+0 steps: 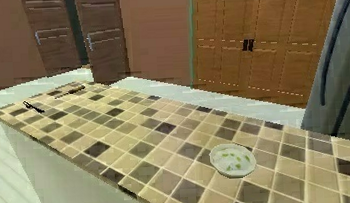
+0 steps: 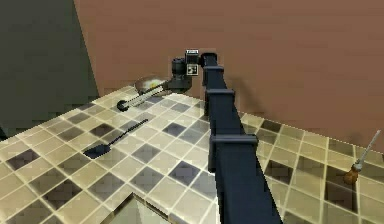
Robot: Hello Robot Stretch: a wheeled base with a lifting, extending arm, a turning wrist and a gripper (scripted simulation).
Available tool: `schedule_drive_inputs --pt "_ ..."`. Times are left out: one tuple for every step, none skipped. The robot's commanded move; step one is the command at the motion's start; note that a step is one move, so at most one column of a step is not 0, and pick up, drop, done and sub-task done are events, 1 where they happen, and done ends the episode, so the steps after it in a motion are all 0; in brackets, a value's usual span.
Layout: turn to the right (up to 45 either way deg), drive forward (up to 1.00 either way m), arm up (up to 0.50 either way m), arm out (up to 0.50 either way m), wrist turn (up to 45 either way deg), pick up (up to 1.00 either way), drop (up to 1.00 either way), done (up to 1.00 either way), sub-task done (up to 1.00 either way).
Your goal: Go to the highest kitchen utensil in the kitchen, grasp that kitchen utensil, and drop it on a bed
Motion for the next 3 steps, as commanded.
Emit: schedule_drive_inputs --pt "0.0 0.00 0.02 0.00 0.0 0.00 0.00 0.00 0.00" --pt "0.0 0.00 0.00 0.00 -45.0 0.00 0.00 0.00 0.00" --pt "0.0 0.00 0.00 0.00 -21.0 0.00 0.00 0.00 0.00"
